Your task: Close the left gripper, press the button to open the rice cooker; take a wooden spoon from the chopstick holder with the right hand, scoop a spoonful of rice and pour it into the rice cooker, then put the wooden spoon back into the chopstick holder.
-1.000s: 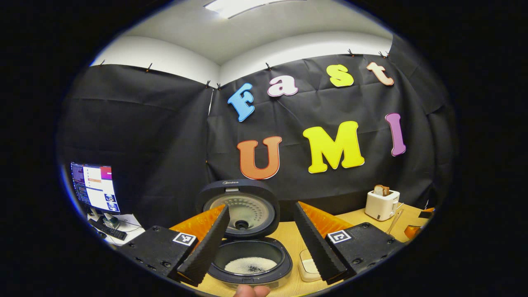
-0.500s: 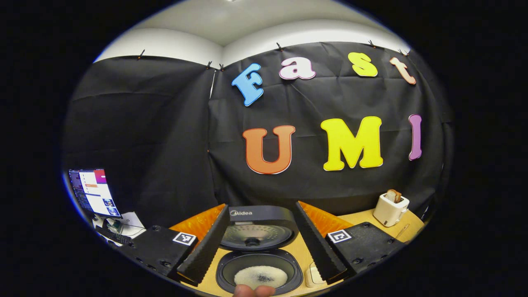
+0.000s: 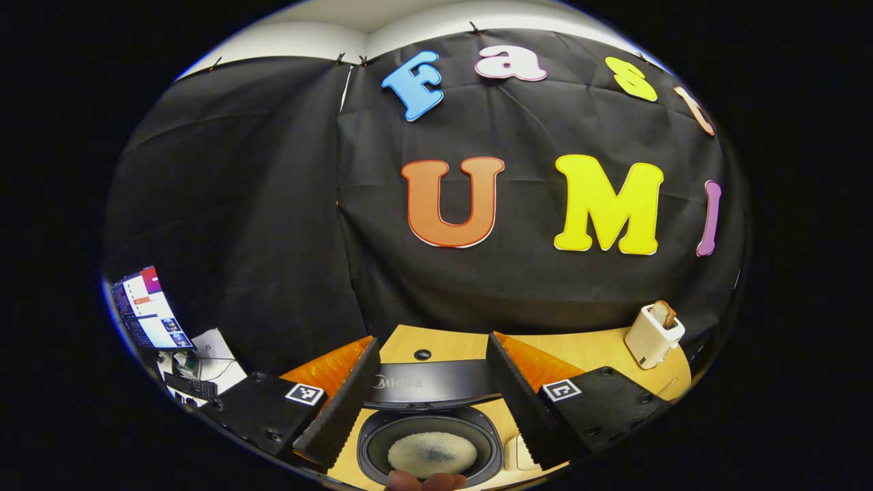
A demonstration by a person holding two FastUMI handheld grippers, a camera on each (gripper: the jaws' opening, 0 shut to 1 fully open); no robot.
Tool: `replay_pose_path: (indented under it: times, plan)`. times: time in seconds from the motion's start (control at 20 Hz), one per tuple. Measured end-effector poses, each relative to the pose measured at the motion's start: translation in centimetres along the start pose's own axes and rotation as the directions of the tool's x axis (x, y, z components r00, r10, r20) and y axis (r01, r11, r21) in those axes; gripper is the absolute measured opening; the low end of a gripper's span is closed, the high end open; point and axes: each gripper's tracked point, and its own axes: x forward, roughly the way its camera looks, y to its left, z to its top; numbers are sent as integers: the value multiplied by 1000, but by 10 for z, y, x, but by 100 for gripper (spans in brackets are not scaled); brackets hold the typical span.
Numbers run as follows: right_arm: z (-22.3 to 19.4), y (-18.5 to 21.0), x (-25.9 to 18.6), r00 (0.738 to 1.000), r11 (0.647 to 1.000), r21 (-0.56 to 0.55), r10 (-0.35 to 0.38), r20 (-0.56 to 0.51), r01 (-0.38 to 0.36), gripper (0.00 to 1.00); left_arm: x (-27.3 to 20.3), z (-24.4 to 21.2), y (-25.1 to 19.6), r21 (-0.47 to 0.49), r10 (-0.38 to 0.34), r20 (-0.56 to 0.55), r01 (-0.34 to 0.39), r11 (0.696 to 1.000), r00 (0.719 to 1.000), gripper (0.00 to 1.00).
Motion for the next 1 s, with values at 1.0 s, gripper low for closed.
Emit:
replay_pose_path:
  times: [1.0]
  plan:
    - [3, 28, -28, 996, 996, 30, 85, -7, -85, 95, -71, -101, -6, 14, 40, -115, -39, 999, 993, 99]
